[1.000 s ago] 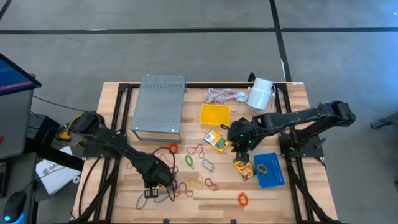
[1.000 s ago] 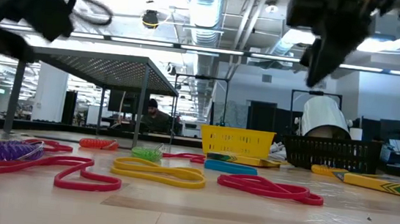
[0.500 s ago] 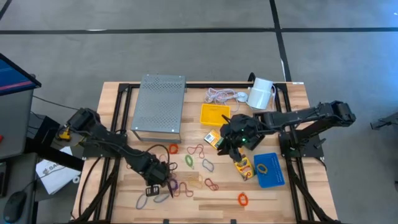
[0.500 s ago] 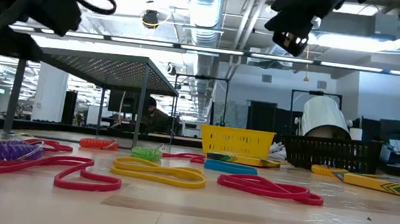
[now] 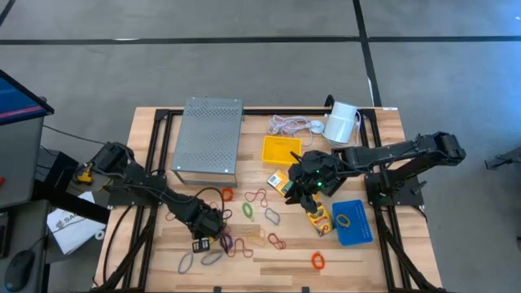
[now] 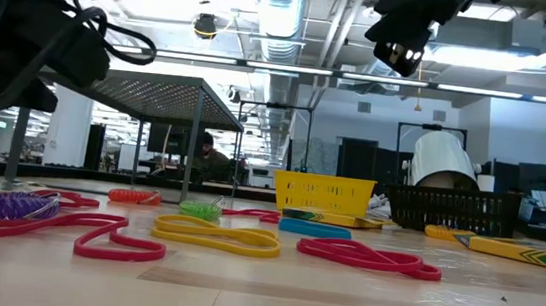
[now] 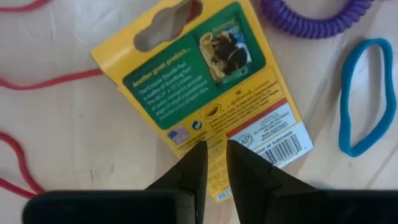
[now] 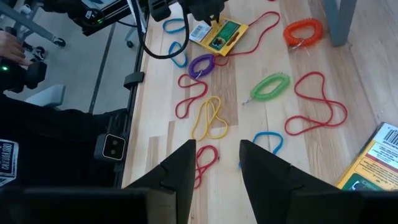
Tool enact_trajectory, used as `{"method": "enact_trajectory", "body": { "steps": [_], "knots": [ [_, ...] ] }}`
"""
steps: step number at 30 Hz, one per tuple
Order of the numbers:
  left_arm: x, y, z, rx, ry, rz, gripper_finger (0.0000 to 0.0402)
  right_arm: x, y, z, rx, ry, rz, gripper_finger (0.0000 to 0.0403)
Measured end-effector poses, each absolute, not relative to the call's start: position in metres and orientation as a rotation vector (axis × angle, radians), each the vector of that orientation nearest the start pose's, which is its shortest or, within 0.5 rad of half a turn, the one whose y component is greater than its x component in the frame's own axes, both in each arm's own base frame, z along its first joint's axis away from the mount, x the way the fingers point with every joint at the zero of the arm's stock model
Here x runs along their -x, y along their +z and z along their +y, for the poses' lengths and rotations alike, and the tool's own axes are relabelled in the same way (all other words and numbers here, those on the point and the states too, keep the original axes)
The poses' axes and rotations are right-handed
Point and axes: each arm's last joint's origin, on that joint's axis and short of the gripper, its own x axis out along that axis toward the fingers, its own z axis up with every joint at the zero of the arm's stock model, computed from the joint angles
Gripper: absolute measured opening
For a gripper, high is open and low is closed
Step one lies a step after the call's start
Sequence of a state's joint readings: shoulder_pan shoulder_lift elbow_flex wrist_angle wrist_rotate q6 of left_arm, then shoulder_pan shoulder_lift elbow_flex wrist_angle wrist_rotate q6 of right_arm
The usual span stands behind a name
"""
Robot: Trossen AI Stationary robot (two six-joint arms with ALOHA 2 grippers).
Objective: Pick & Place Office Desk Supplies
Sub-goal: Put the crayon box into the yellow bin
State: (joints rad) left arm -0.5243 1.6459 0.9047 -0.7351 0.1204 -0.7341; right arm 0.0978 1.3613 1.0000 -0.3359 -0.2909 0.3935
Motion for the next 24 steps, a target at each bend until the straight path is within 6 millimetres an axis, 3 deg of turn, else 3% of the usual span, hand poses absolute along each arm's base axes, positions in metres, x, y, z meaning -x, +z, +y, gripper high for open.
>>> {"method": "enact_trajectory", "body": {
  "steps": [9,16,20,24],
  "knots": [
    [-0.237,0.151,-0.137,0.309,0.032,1.521,0.0064,-0.287,0.270,0.036,-0.437,0.232,0.764,0.0122],
    [-0.239,0.176,-0.121,0.352,0.044,1.402,0.0093,-0.286,0.269,0.037,-0.429,0.233,0.775,0.0122],
    [-0.241,0.186,-0.112,0.225,-0.008,1.315,0.0099,-0.285,0.268,0.037,-0.412,0.237,0.783,0.0122],
    [-0.246,0.182,-0.105,0.038,-0.127,1.315,0.0100,-0.285,0.268,0.037,-0.408,0.238,0.783,0.0122]
  ]
}}
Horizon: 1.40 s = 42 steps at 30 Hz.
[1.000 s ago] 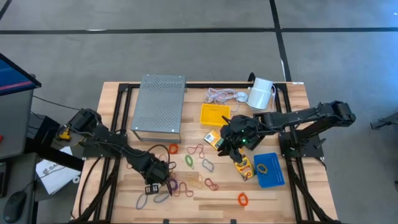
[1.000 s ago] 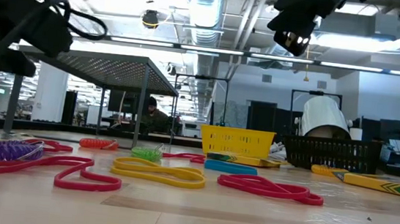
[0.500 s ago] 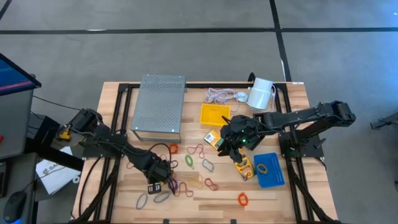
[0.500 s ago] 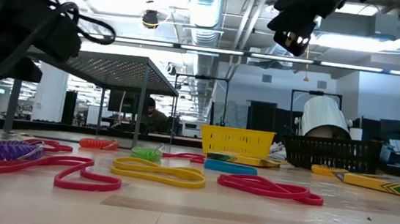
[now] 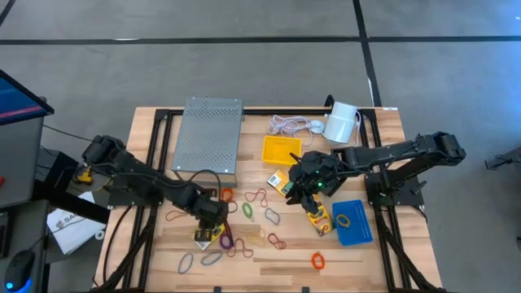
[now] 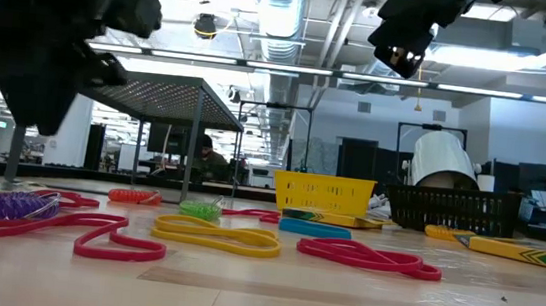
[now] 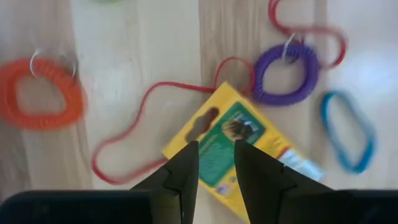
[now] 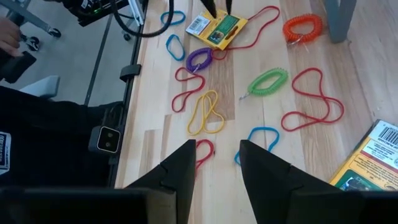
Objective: Pick & Place Office Desk Supplies
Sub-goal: Put the crayon box into the yellow bin
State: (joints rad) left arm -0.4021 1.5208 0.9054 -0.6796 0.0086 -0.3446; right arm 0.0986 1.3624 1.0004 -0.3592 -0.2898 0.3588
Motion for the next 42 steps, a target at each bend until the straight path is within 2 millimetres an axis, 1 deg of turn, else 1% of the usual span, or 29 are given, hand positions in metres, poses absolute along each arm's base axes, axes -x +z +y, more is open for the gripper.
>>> {"method": "enact_trajectory", "body": {
  "steps": [4,10,17,24,35,42],
  "knots": [
    [-0.249,0.176,-0.097,-0.085,-0.209,1.345,0.0100,-0.285,0.268,0.036,-0.409,0.236,0.790,0.0122],
    [-0.254,0.172,-0.089,-0.204,-0.313,1.342,0.0100,-0.284,0.267,0.036,-0.408,0.231,0.804,0.0122],
    [-0.265,0.164,-0.093,-0.303,-0.360,1.350,0.0100,-0.284,0.266,0.036,-0.405,0.231,0.807,0.0122],
    [-0.270,0.152,-0.095,-0.338,-0.371,1.389,0.0100,-0.283,0.266,0.036,-0.398,0.233,0.810,0.0122],
    [-0.270,0.152,-0.098,-0.350,-0.386,1.363,0.0100,-0.283,0.266,0.036,-0.399,0.233,0.809,0.0122],
    [-0.270,0.153,-0.105,-0.379,-0.417,1.339,0.0100,-0.283,0.266,0.036,-0.397,0.234,0.809,0.0122]
  ]
}}
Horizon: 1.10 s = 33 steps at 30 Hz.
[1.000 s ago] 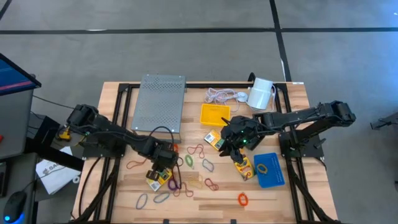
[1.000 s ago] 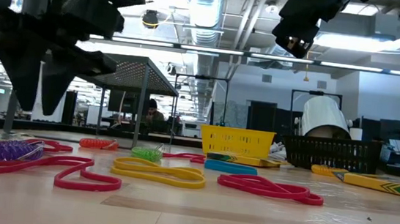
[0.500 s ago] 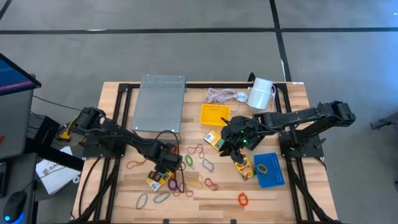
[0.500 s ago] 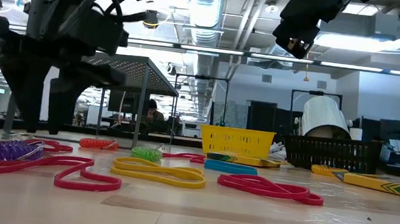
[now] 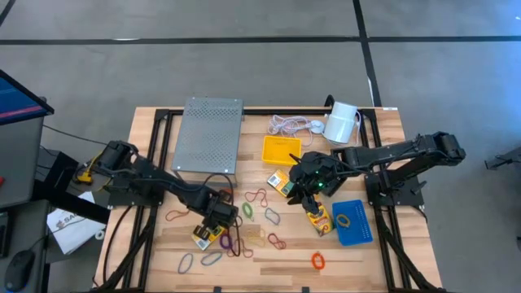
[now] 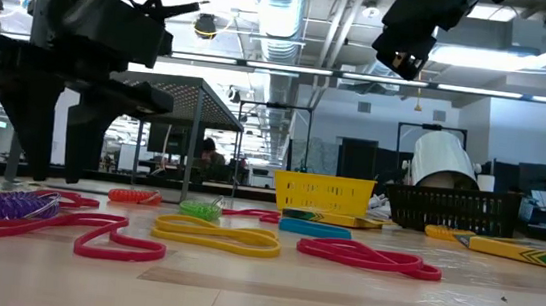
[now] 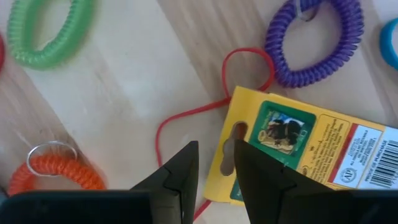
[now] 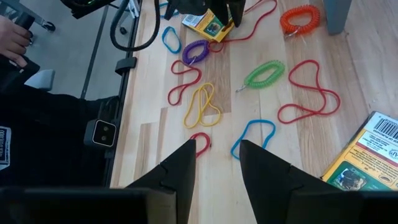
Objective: Pick & Place Office Desk Supplies
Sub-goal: Put the crayon box into the yellow bin
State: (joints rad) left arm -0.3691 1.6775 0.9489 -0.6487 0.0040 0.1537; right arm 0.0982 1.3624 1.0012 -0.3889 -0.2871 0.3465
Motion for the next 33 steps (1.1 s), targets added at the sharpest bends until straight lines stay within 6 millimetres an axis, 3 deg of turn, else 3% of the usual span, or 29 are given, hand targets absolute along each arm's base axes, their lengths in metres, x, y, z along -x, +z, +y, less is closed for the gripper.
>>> {"method": "enact_trajectory", "body": {
  "steps": [33],
  "knots": [
    [-0.2701,0.1528,-0.1047,-0.434,-0.441,1.326,0.0100,-0.2835,0.2663,0.0363,-0.391,0.236,0.807,0.0122]
  ]
}}
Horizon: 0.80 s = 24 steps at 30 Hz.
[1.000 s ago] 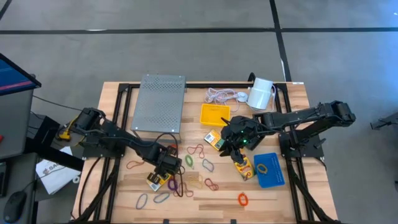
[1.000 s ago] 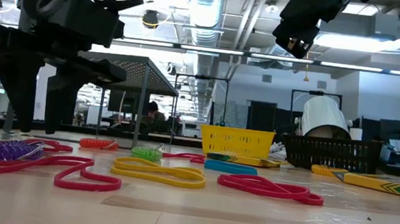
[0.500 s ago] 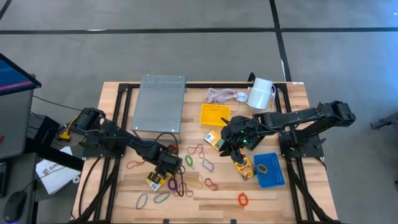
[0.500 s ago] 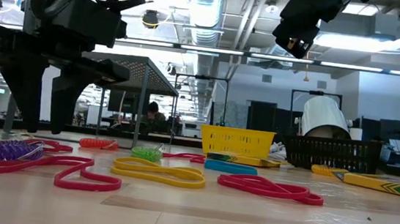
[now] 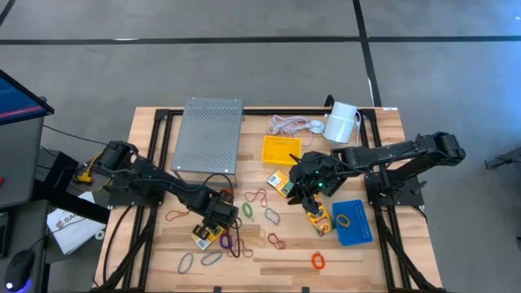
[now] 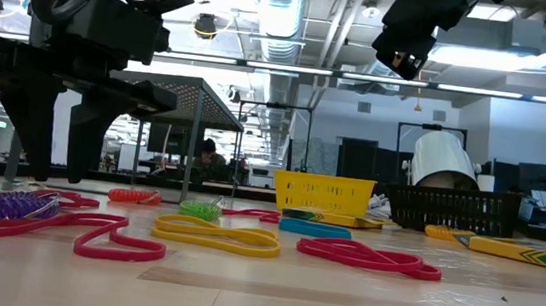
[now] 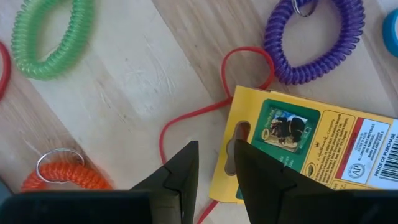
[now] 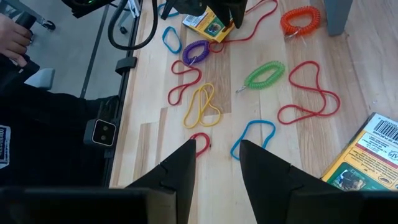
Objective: Pick & Place Office Desk Supplies
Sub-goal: Put the crayon box into the yellow bin
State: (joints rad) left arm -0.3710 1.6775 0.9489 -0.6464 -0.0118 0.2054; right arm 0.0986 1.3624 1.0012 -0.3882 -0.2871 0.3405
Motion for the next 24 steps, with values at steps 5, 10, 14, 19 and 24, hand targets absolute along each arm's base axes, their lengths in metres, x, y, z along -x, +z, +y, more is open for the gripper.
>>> {"method": "enact_trajectory", "body": {
  "steps": [5,10,14,19,24],
  "knots": [
    [-0.2697,0.1527,-0.1057,-0.445,-0.447,1.324,0.0100,-0.2835,0.2663,0.0363,-0.391,0.236,0.807,0.0122],
    [-0.2683,0.1528,-0.1098,-0.493,-0.488,1.310,0.0100,-0.2835,0.2663,0.0363,-0.391,0.236,0.807,0.0122],
    [-0.2686,0.1528,-0.1096,-0.500,-0.478,1.308,0.0100,-0.2835,0.2663,0.0363,-0.391,0.236,0.807,0.0122],
    [-0.2662,0.1481,-0.1083,-0.501,-0.476,1.310,0.0100,-0.2834,0.2663,0.0369,-0.390,0.238,0.808,0.0122],
    [-0.2650,0.1463,-0.1079,-0.502,-0.476,1.313,0.0100,-0.2835,0.2665,0.0383,-0.389,0.244,0.805,0.0122]
  ]
}}
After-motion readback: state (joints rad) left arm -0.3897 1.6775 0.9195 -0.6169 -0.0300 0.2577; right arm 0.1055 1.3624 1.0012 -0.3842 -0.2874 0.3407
